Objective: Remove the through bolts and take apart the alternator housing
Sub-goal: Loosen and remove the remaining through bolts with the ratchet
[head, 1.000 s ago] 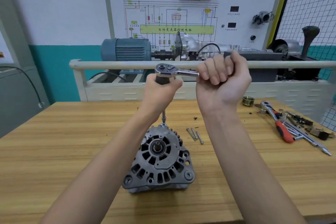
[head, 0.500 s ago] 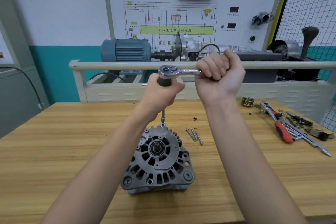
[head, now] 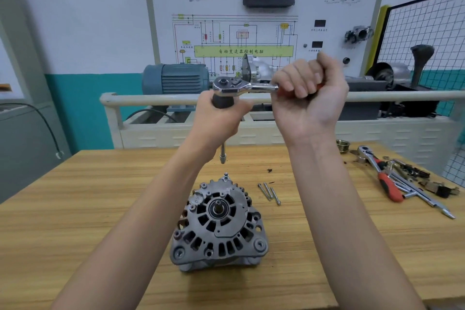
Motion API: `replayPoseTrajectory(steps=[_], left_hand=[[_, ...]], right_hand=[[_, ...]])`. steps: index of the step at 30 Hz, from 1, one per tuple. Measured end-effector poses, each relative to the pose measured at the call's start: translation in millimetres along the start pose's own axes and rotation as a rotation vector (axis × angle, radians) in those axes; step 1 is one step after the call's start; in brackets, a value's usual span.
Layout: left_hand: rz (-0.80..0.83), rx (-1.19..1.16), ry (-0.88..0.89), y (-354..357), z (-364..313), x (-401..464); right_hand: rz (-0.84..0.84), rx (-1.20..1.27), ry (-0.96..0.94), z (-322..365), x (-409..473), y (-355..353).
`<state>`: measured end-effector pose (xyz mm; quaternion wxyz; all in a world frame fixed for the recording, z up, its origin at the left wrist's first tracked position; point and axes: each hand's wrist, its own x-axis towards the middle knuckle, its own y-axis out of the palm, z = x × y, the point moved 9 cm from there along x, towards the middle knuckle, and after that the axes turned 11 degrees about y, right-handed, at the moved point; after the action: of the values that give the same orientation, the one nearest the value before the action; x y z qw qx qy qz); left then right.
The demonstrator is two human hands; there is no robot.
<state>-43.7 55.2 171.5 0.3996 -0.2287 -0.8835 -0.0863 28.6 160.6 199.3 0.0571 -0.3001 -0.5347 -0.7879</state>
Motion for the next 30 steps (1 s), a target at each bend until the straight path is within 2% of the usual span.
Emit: replayPoseTrajectory(steps=[5,8,14,16,19,21,24,30], left_hand=[[-0.081,0.019,-0.064,-14,16,-6],[-0.138,0.013,-0.099,-25,26,-9],[-0.228,0.043,-0.106,-51,35,-11],[-0.27,0.095,-0.112,-63,40,-13],[-0.335,0.208,-0.112,-85,50,-17],[-0.3,0.278,-0.136,-93,62,-22],[-0.201,0.41,-0.235,-97,89,-36],[-0.071,0.718,-0.323,-92,133,-68]], right_hand=[[-0.079,0.054,0.077,-18,5,-24],[-0.096,-0.025,0.103,-28,7,-34],[0.03,-0.292,0.241,-56,6,-43],[-0.012,-0.513,0.271,-64,5,-62],[-0.164,-1.116,0.297,-73,1,-101],[-0.213,-1.423,0.405,-85,-6,-130],[-0.241,-1.589,0.465,-97,-15,-161],[-0.301,-1.8,0.265,-91,-18,-169]])
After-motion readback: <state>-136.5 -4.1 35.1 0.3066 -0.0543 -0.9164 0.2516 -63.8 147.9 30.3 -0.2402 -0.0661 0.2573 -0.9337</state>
